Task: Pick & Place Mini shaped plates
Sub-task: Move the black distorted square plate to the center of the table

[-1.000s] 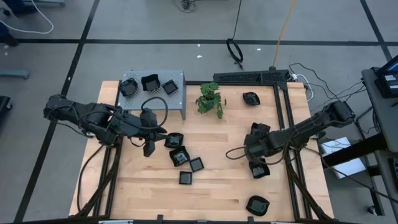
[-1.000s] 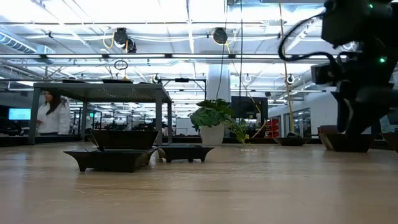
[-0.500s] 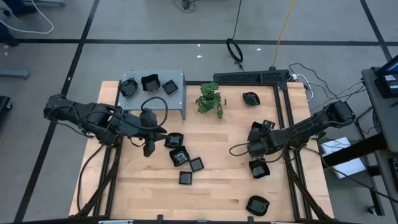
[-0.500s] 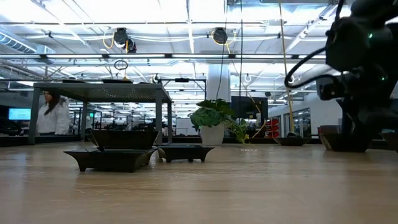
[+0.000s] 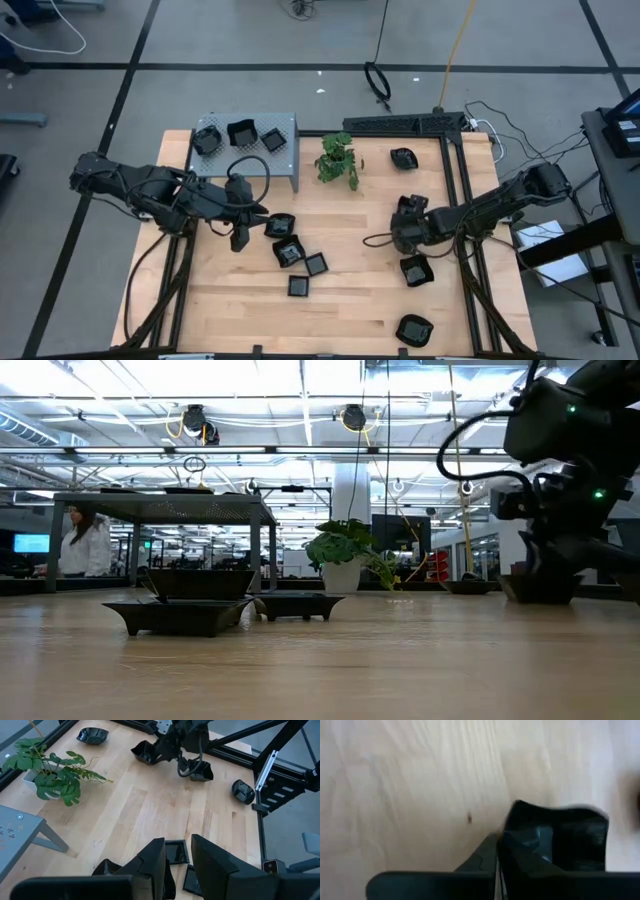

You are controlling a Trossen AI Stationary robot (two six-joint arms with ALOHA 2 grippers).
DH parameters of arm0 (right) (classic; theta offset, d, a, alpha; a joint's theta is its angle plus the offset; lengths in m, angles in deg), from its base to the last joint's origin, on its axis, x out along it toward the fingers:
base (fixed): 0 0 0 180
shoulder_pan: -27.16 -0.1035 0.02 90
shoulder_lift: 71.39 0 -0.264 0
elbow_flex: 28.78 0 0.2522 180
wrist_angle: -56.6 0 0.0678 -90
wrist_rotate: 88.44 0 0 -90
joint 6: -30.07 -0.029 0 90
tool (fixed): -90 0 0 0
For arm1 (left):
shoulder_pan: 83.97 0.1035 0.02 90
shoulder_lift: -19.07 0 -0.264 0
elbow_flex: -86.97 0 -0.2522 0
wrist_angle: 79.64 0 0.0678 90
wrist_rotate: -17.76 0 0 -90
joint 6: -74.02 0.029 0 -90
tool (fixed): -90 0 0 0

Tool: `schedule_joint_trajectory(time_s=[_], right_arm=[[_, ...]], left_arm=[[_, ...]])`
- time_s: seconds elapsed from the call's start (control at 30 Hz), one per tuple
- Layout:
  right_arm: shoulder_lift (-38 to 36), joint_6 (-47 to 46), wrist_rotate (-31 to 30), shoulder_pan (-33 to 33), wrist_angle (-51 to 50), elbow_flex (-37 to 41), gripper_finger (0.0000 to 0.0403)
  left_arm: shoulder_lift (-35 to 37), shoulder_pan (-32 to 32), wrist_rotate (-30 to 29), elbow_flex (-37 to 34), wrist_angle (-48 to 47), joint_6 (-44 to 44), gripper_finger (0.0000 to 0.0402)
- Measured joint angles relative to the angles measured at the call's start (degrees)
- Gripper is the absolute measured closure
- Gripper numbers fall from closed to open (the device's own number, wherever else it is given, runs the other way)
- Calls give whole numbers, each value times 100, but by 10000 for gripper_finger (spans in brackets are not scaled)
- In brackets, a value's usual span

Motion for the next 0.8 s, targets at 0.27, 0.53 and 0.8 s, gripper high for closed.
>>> schedule_joint_trajectory(time_s=[0.27, 0.53, 0.8], right_arm=[[2, 958, 305, -7, 1626, 0, 402], [711, 1949, 465, 123, 3643, -267, 402], [2213, 2685, 572, 428, 3726, -1546, 403]], left_arm=[[0, 0, -38, 0, 2, 40, 305], [0, 0, -610, 0, 9, 120, 305], [0, 0, -640, 2, 11, 107, 305]])
